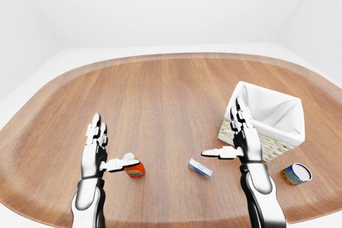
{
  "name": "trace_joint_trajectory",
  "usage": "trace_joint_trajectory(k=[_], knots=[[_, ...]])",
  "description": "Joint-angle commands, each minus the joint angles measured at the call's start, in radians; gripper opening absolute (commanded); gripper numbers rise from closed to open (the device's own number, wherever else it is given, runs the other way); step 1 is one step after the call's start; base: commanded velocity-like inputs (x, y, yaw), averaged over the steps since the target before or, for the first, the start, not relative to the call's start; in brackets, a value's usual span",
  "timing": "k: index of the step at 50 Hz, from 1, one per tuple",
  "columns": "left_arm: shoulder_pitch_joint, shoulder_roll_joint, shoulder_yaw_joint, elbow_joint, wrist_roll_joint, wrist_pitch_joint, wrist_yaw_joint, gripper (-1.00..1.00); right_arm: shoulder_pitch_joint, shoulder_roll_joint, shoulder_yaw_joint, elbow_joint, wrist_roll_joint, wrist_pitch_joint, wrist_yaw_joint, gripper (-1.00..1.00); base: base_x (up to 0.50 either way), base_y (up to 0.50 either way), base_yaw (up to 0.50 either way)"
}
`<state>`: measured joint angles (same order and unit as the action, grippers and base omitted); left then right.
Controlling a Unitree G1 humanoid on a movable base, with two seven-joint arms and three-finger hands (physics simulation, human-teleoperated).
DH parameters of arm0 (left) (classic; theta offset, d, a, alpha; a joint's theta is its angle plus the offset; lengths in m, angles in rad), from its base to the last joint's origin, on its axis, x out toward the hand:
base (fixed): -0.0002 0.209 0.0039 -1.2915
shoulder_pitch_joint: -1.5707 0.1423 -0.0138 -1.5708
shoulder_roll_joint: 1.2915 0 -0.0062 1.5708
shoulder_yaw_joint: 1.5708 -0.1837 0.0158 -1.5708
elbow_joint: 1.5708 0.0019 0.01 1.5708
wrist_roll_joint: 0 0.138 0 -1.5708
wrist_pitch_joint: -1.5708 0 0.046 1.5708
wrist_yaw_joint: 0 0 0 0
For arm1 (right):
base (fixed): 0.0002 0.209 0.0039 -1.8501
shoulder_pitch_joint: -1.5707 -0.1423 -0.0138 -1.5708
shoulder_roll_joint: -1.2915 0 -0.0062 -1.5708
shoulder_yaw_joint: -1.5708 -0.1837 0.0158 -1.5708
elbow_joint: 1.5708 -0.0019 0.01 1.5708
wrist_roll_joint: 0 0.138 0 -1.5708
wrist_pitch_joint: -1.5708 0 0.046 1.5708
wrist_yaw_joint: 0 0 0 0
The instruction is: Pick up the ketchup, and put it in the basket.
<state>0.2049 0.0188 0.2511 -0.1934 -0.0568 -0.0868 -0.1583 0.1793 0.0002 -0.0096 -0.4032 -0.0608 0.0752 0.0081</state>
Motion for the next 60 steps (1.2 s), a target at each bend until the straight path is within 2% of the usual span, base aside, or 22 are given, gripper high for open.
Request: trace_joint_trajectory(k=[1,13,18,33,47,60], knots=[[-0.045,0.028,0.022,0.139,0.010,0.000,0.024,1.00,-0.004,-0.001,-0.007,0.007,0.004,-0.003,0.001,1.00,0.00,0.00,0.00],[-0.049,0.054,0.036,0.217,0.029,0.000,0.027,1.00,-0.007,0.000,-0.009,0.014,0.004,-0.006,0.000,1.00,0.00,0.00,0.00],[-0.048,0.055,0.026,0.271,0.062,0.000,0.030,1.00,-0.011,0.000,-0.010,0.023,0.007,-0.007,0.000,1.00,0.00,0.00,0.00],[-0.078,0.070,0.008,0.371,0.079,0.000,0.055,1.00,-0.015,-0.001,-0.010,0.031,0.008,-0.011,-0.001,1.00,0.00,0.00,0.00],[-0.148,0.096,-0.029,0.544,0.100,0.000,0.113,1.00,-0.017,-0.001,-0.006,0.034,0.004,-0.011,-0.002,1.00,0.00,0.00,0.00],[-0.172,0.099,-0.049,0.571,0.099,0.000,0.136,1.00,-0.015,0.000,-0.003,0.030,0.003,-0.009,-0.002,1.00,0.00,0.00,0.00]])
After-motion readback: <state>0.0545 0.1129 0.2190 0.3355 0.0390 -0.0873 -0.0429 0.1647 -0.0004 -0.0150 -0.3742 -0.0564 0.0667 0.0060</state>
